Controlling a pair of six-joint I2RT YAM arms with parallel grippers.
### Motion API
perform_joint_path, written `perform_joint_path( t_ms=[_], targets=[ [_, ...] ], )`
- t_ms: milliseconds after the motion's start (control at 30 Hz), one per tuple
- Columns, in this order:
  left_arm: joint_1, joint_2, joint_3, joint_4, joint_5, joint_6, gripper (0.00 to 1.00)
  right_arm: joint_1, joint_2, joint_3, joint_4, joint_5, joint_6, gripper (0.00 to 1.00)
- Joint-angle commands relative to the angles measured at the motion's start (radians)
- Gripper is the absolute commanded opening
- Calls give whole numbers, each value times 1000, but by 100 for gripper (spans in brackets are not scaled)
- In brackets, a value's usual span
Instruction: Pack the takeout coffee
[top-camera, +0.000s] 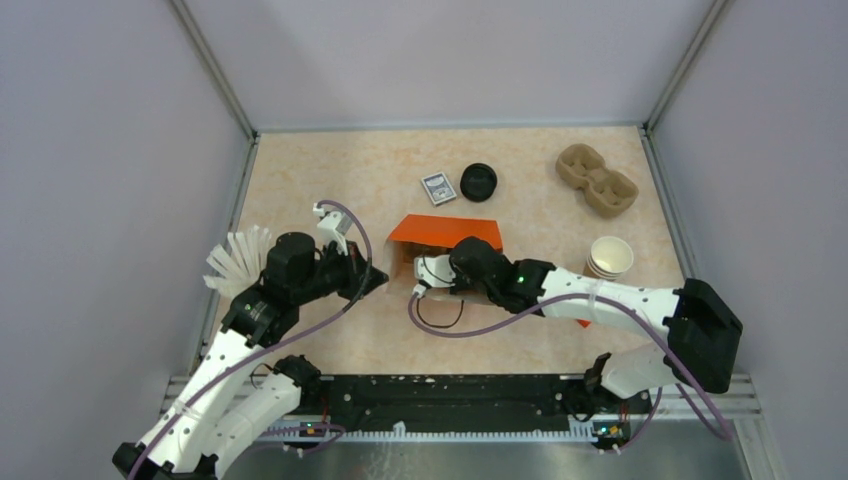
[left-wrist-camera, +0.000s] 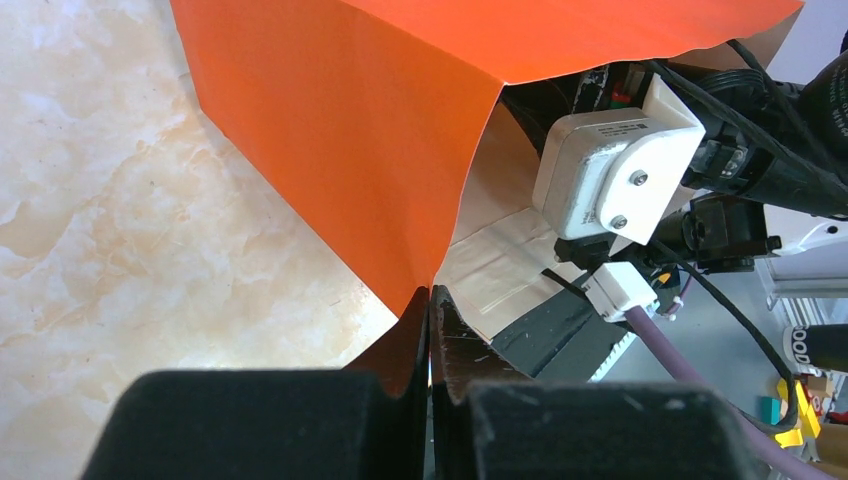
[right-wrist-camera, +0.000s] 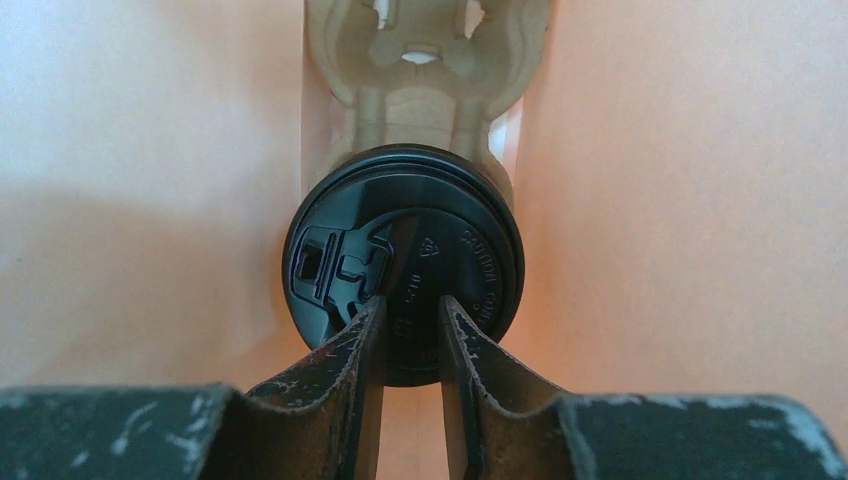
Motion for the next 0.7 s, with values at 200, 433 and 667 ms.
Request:
perform_joint_path(
  t_ms=[200,433,667],
  targets=[
    [-1,-1,32,39,11,8,0,-9,3,-7,21,56,62,25],
    [0,3,29,48,21,5,0,-16,24,0,17,54,83,25],
    [0,4,28,49,24,7,0,-22,32,-4,26,48,109,24]
  ],
)
